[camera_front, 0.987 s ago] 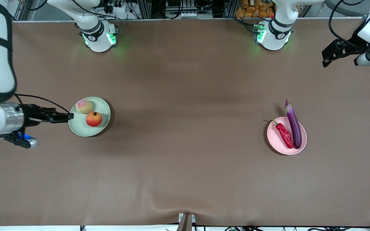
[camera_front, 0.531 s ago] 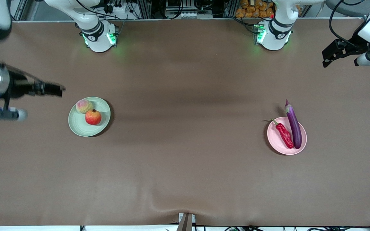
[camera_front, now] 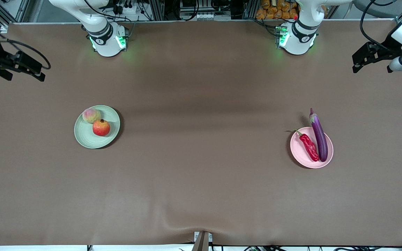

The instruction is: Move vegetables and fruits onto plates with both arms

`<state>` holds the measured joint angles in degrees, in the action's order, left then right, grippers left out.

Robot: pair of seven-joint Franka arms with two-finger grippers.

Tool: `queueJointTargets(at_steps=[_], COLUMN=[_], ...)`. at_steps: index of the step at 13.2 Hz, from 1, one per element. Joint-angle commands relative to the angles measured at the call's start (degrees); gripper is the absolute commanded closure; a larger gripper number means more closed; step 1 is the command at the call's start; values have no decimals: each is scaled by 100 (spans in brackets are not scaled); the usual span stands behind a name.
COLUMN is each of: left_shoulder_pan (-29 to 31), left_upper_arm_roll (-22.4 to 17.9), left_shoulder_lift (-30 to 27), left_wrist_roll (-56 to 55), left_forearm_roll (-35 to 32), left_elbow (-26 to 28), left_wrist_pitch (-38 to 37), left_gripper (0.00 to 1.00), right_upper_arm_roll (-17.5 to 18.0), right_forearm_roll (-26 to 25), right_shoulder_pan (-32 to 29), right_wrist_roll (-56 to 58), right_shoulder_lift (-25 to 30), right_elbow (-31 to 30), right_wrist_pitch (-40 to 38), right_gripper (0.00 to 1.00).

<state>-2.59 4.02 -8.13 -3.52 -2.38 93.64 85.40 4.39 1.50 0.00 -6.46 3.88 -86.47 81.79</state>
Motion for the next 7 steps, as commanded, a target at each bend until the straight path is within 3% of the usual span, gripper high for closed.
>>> queueJointTargets(at_steps=[1, 3, 5, 7], left_shoulder_pan=[92, 92, 92, 92], left_upper_arm_roll=[-6, -6, -6, -6], left_shoulder_lift=[-22, -22, -22, -22], left_wrist_roll=[176, 176, 176, 141], left_forearm_roll=[203, 203, 203, 203], left_elbow=[-30, -30, -30, -30], left_wrist_pitch=[-40, -40, -40, -40], left_gripper=[0, 0, 0, 0], right_upper_arm_roll=[-25, -419, -412, -447], right_forearm_roll=[-114, -71, -105, -115], right_shoulder_pan=[-105, -79, 8, -8], right_wrist_roll=[469, 1029, 1620, 1648], right_shoulder_lift=[693, 597, 194, 60], right_elbow=[-924, -653, -57, 139], right_wrist_pitch=[356, 119, 57, -119], right_gripper=[0, 0, 0, 0])
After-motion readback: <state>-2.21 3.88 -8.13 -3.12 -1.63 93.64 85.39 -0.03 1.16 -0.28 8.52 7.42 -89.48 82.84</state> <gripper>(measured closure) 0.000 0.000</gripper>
